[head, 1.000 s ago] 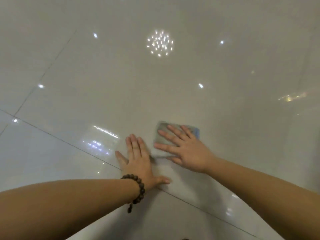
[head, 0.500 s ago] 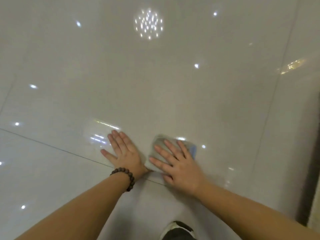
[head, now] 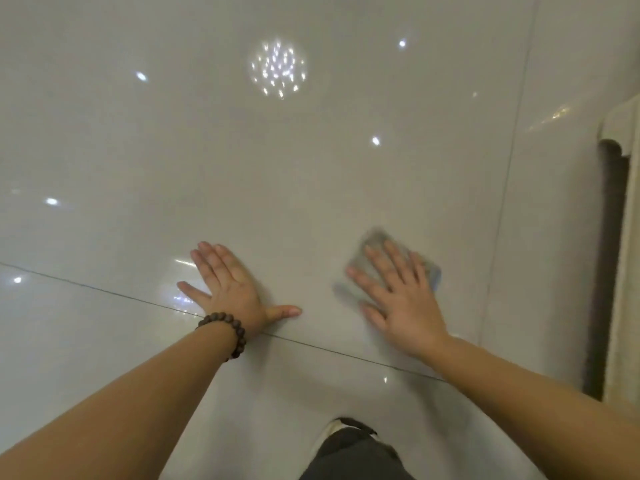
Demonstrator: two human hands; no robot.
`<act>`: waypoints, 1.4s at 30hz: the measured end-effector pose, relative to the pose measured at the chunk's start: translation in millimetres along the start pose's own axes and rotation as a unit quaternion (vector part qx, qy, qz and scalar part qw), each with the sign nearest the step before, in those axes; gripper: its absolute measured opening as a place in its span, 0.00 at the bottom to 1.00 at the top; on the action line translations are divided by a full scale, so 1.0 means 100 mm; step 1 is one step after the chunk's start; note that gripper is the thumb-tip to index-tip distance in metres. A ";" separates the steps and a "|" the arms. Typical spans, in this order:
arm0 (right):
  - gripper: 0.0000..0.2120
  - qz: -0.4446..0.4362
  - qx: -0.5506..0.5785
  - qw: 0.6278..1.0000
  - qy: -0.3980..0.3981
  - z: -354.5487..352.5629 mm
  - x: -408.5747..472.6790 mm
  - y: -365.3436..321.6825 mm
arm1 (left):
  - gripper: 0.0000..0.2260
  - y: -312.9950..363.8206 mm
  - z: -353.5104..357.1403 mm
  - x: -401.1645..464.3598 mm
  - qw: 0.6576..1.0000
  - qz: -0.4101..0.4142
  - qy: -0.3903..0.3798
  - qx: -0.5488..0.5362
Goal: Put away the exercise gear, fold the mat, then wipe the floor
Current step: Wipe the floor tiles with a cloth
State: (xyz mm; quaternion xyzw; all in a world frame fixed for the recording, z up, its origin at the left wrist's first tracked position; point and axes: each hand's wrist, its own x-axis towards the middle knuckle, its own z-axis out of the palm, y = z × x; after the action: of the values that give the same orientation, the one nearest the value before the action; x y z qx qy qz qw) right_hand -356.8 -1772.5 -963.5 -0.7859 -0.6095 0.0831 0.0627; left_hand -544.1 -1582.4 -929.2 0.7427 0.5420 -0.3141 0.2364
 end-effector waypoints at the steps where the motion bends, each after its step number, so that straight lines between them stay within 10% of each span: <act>1: 0.28 -0.082 -0.007 0.996 -0.024 0.02 -0.25 -0.18 | 0.74 -0.01 0.01 -0.02 1.000 0.005 0.009 -0.005; 5: 0.27 -0.176 -0.041 0.983 -0.032 -0.06 0.01 0.35 | 0.69 -0.11 0.16 -0.07 0.998 0.029 0.061 -0.014; 11: 0.32 0.322 0.021 0.946 0.019 -0.43 0.69 1.63 | 0.64 -0.22 0.29 -0.36 0.997 -0.011 0.067 -0.029; 22: 0.25 -0.095 -0.018 0.994 -0.057 0.08 -1.26 -0.23 | 0.76 -0.36 0.21 -0.43 0.997 -0.047 -0.054 -0.024; 31: 0.23 -0.043 -0.023 0.996 -0.071 0.09 -1.16 -0.16 | 0.75 -0.36 0.22 -0.51 0.998 -0.041 -0.030 -0.033; 37: 0.30 0.296 0.022 0.954 -0.033 -0.32 -0.27 1.10 | 0.75 -0.41 0.36 -0.49 0.999 -0.016 0.003 -0.035; 42: 0.26 0.235 0.006 0.972 0.027 0.05 -1.28 0.02 | 0.76 -0.44 0.39 -0.47 0.999 -0.010 0.018 -0.031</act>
State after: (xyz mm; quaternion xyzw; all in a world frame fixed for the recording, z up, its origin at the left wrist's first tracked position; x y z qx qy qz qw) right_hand -386.7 -1896.9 -961.4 -0.9089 -0.4050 0.0780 0.0623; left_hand -604.0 -1627.5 -922.5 0.7349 0.5632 -0.2866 0.2461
